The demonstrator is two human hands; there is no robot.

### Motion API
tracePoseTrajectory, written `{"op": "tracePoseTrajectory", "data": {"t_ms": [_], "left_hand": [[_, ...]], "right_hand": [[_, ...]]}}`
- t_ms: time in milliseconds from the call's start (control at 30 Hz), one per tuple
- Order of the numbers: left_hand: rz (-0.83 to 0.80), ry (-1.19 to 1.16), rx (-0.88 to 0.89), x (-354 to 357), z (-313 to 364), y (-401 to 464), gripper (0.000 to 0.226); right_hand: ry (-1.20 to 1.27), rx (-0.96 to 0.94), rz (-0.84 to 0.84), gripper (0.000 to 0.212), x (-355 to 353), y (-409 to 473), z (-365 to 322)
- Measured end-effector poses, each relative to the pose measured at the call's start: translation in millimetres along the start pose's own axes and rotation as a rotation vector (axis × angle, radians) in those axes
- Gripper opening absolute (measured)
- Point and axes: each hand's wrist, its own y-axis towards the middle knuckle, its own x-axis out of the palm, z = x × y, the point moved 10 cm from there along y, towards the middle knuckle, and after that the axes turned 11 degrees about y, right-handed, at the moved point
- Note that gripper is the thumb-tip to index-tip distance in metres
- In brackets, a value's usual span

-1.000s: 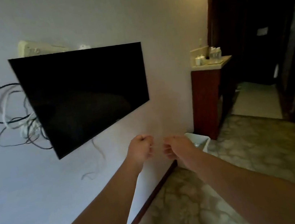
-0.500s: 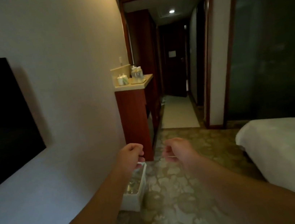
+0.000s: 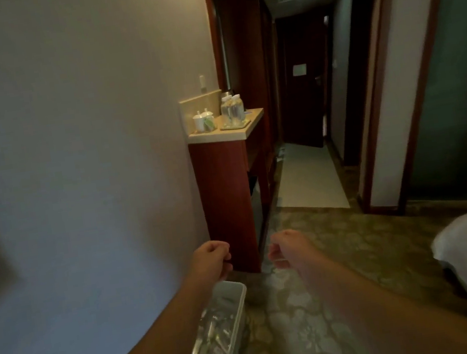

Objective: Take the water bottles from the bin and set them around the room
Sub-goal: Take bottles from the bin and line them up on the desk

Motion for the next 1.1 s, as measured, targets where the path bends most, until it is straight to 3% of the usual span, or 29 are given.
{"op": "tracePoseTrajectory", "data": {"t_ms": [233,433,733,900,1033,1100], "left_hand": [[0.173,-0.016,-0.103,-21,-9,134,0.017],[0.248,-0.045,-0.191,-50,-59,241,0.017],[0.393,-0.162,-0.352,-124,-213,421,0.017],[0.44,-0.231,-0.495,-129,-301,466,0.017],[0.528,-0.288,-0.567,-123,-347,486,0.017],[0.583,-0.312,-0.592,-118,-367,493,0.017]], "right_hand": [[-0.055,0.095,-0.141,0.011,67,161,-4],[-0.176,0.156,-0.287,0.012,160,277,29],[-0.339,0.203,-0.462,0.017,319,455,131],[-0.408,0.336,-0.519,0.014,358,523,209],[-0.49,0.508,-0.597,0.031,384,564,262],[-0.563,0.524,-0.628,0.023,395,584,287]]}}
